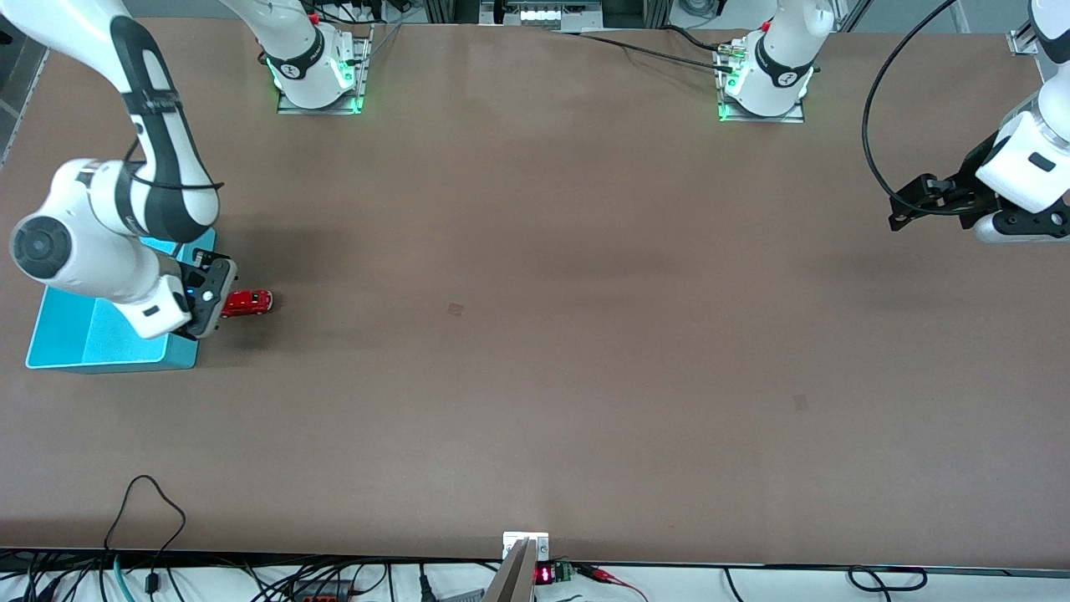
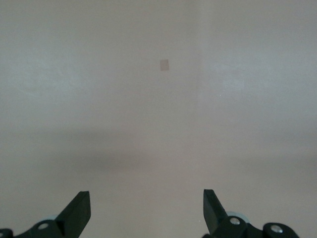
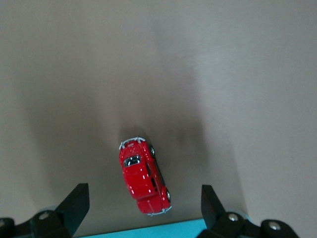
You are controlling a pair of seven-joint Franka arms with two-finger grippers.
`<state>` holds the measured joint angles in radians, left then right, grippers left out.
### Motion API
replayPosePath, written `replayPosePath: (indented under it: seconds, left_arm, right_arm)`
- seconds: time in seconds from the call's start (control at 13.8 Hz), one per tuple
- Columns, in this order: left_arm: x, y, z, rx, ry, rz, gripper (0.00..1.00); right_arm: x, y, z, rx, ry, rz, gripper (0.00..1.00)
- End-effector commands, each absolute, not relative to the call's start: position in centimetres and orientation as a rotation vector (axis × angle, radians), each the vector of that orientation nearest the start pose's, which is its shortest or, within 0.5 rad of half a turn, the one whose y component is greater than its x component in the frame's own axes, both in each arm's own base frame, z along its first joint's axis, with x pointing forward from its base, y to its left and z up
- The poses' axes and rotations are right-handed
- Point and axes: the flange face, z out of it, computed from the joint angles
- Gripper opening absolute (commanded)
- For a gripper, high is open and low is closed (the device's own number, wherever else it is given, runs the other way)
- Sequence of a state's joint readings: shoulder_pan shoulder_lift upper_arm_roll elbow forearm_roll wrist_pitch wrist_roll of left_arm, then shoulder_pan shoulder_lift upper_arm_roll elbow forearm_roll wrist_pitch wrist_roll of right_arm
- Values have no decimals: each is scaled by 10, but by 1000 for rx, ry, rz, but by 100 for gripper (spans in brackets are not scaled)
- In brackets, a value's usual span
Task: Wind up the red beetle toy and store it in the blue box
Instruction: 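Lower the open right gripper to the car beside the cyan box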
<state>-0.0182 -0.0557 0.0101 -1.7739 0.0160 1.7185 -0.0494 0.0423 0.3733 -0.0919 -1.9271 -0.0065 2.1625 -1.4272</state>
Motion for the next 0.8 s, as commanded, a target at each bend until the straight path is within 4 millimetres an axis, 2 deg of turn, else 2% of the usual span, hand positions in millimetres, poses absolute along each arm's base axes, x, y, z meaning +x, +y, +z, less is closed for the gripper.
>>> replayPosePath:
  seconds: [0.0,0.15,0.36,0.73]
  left_arm:
    - [548,-3,577,-3136,-20,22,100]
    - [549,-3,581,-3136,-11,14,100]
    - [546,-11,584,-3131,104,41,100]
    - [544,-6,583,-3135,95,72,100]
  right_arm:
    - [605,-38,265,-2277,-2060,221,100]
    - [605,-39,254,-2277,-2062,220,100]
    - [593,-40,235,-2226,-2144,184,100]
    - [569,-47,206,-2180,-2209,155,100]
